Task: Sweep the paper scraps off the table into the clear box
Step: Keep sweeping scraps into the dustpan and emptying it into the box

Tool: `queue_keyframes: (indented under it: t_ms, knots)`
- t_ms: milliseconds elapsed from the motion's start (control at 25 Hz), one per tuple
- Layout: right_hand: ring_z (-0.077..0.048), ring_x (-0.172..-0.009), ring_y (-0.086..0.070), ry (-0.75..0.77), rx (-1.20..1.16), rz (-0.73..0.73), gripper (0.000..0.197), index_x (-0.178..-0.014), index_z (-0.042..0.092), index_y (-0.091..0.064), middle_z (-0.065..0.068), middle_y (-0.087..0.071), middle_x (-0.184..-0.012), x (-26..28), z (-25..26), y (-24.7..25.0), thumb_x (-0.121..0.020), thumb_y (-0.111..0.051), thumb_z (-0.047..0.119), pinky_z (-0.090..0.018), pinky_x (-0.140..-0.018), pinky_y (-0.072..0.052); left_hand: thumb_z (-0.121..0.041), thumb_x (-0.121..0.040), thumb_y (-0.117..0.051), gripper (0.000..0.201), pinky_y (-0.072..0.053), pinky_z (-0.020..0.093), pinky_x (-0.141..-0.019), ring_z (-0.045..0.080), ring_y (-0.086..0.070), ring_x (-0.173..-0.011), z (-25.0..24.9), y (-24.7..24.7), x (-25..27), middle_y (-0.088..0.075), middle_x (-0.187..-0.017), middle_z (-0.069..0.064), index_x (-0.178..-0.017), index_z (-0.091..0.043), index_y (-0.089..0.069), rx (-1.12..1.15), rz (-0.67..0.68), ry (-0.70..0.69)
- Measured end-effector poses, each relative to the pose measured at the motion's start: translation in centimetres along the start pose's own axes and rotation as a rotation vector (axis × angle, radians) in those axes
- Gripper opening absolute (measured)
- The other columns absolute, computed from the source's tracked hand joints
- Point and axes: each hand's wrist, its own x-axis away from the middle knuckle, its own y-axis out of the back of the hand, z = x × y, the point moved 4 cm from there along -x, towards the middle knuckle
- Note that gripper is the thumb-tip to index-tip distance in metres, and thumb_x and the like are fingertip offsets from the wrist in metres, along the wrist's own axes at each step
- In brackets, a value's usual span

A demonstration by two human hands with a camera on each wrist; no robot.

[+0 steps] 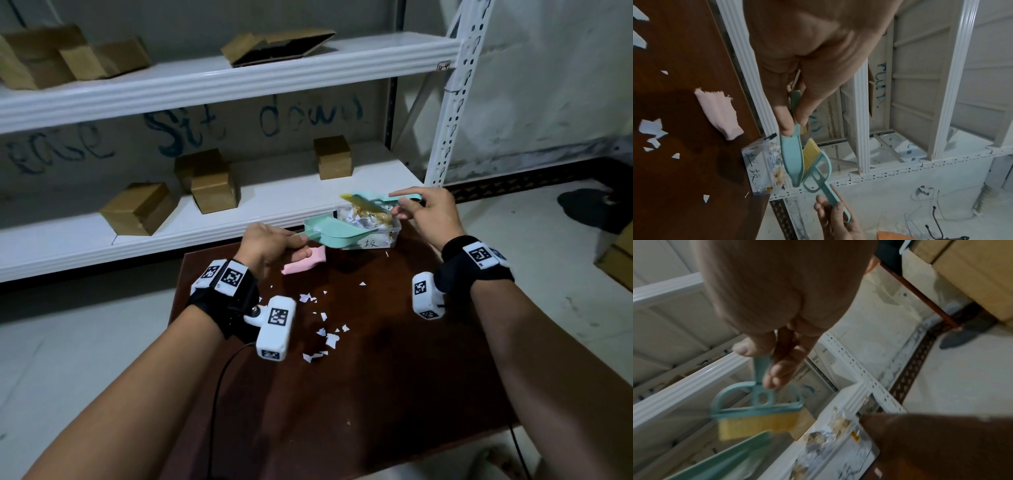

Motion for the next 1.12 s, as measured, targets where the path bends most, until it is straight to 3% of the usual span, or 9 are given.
queue_keyframes:
  t_ms: [200, 360, 480, 560, 640, 760, 920, 1120]
  knots:
    - [-0.016, -0.064, -0.071, 0.056, 0.16, 0.122, 0.021, -0.099, 0.009, -0.076, -0.023, -0.074, -0.083, 1.1, 1.1, 0.5, -0.098, -0.06, -0.004, -0.03, -0.067, -0.06, 0.011, -0.084, -0.069, 0.009, -0.061, 0.029, -0.066, 0.021, -0.071, -0.056, 1.5, 4.7, 1.6, -0.072, -0.074, 0.024, -0.093, 0.015, -0.069, 0.13, -0.081, 0.002]
    - [-0.019, -0.065, -0.071, 0.043, 0.364, 0.193, 0.02, -0.097, 0.018, -0.078, -0.015, -0.076, -0.078, 2.3, 0.0, -0.3, -0.097, -0.065, 0.003, -0.036, -0.074, -0.062, 0.01, -0.084, -0.07, 0.01, -0.062, 0.025, -0.064, 0.022, -0.072, -0.059, 2.7, 6.5, 3.0, -0.072, -0.077, 0.026, -0.093, 0.014, -0.072, 0.212, -0.089, -0.023]
    - [-0.027, -0.082, -0.074, 0.068, 0.608, 0.202, 0.013, -0.1, 0.017, -0.081, -0.011, -0.078, -0.086, 2.7, -0.6, -0.9, -0.094, -0.071, 0.011, -0.038, -0.082, -0.06, 0.009, -0.084, -0.07, 0.01, -0.062, 0.024, -0.062, 0.022, -0.071, -0.057, 2.6, 7.2, 3.5, -0.071, -0.075, 0.026, -0.093, 0.014, -0.072, 0.242, -0.094, -0.046]
    - [-0.036, -0.098, -0.07, 0.042, 0.768, 0.183, 0.016, -0.106, 0.013, -0.081, -0.019, -0.076, -0.101, 2.8, -0.9, -0.9, -0.094, -0.072, 0.013, -0.032, -0.085, -0.05, 0.009, -0.084, -0.07, 0.011, -0.062, 0.024, -0.063, 0.022, -0.071, -0.058, 2.5, 7.5, 4.0, -0.072, -0.077, 0.026, -0.094, 0.014, -0.072, 0.257, -0.101, -0.048]
    - [-0.04, -0.104, -0.067, 0.013, 0.861, 0.187, 0.018, -0.109, 0.01, -0.08, -0.024, -0.074, -0.108, 2.9, -1.5, -1.4, -0.095, -0.07, 0.012, -0.035, -0.086, -0.048, 0.01, -0.085, -0.07, 0.013, -0.062, 0.024, -0.061, 0.022, -0.071, -0.057, 2.3, 8.2, 4.5, -0.071, -0.08, 0.028, -0.097, 0.014, -0.071, 0.281, -0.105, -0.053]
    - [-0.043, -0.104, -0.066, -0.038, 0.957, 0.202, 0.02, -0.112, 0.008, -0.078, -0.029, -0.072, -0.11, 2.9, -3.6, -2.4, -0.096, -0.067, 0.011, -0.039, -0.087, -0.051, 0.01, -0.085, -0.069, 0.019, -0.061, 0.022, -0.058, 0.022, -0.07, -0.056, 2.3, 9.2, 5.0, -0.071, -0.078, 0.026, -0.103, 0.017, -0.068, 0.299, -0.131, -0.07]
    - [-0.045, -0.104, -0.066, -0.109, 1.029, 0.266, 0.027, -0.115, 0.002, -0.075, -0.03, -0.071, -0.111, 4.0, -6.0, -4.9, -0.098, -0.063, 0.019, -0.045, -0.09, -0.056, 0.01, -0.086, -0.069, 0.018, -0.062, 0.024, -0.063, 0.022, -0.071, -0.059, 2.2, 10.3, 6.1, -0.071, -0.072, 0.022, -0.103, 0.016, -0.068, 0.29, -0.144, -0.077]
    - [-0.041, -0.099, -0.066, -0.126, 1.0, 0.452, 0.032, -0.125, 0.006, -0.071, -0.025, -0.069, -0.108, 6.3, -4.8, -8.4, -0.103, -0.058, 0.025, -0.036, -0.08, -0.049, 0.008, -0.087, -0.069, 0.017, -0.062, 0.024, -0.065, 0.021, -0.072, -0.059, 1.7, 12.1, 7.2, -0.069, -0.078, 0.024, -0.102, 0.014, -0.07, 0.275, -0.149, -0.103]
